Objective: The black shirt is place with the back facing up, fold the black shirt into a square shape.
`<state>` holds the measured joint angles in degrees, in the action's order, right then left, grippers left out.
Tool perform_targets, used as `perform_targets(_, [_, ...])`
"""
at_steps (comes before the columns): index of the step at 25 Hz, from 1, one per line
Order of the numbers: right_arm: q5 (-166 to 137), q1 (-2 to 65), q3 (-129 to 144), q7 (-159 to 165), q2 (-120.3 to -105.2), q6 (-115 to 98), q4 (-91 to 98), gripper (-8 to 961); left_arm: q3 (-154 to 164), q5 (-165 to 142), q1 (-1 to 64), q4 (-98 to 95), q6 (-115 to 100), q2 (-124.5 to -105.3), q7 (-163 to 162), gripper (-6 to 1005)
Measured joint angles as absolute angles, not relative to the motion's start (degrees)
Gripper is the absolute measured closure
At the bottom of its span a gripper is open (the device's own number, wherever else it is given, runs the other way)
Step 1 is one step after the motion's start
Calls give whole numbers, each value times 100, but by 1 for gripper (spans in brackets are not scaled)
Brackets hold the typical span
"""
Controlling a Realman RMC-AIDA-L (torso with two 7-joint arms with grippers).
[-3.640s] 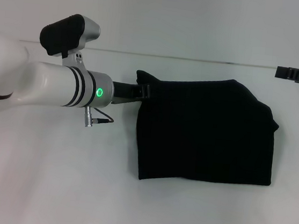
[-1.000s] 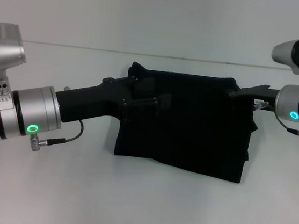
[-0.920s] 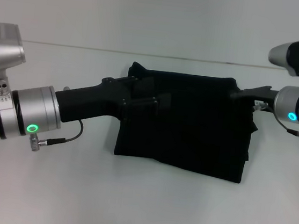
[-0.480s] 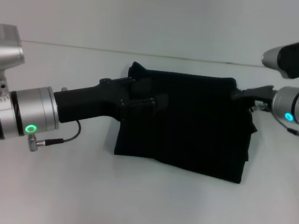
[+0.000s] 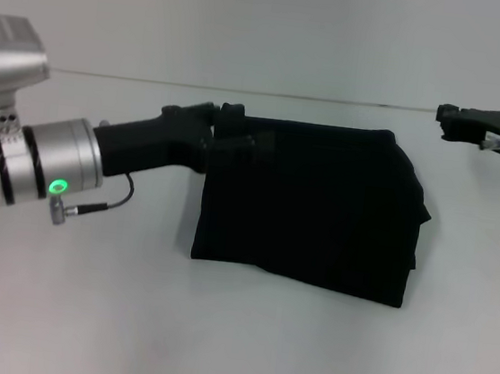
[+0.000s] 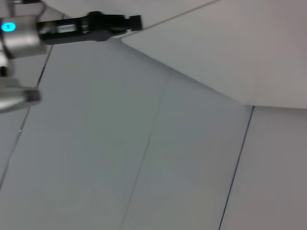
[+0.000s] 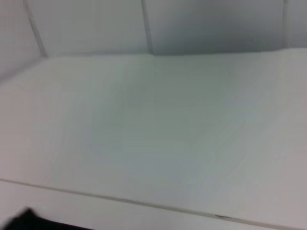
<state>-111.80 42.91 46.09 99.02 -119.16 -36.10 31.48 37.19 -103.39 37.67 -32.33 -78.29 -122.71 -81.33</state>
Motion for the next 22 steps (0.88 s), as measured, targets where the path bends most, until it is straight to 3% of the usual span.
perform_targets(3, [-10775,3977,4605,9593,-11817,-4641,3398,951,3905,-10389,3895,-3224,-7648,-12233,-8135,261])
perform_targets(12, [-11120,3554,4649,9125,-11453,-7023,3767,627,4462,-11375,4326,-3500,-7230,-12104,-8099,253])
perform_targets(20, [-11732,3468,4601,9275,-11411,-7765,4402,292,4483,-12439,4261,-4310,-7429,-12100,-8470,264])
perform_targets(22, [-11908,3497,4600,9438,-11410,-7756,4527,276,4477,-12579,4223,-4465,-7429,-12101,-8585,264])
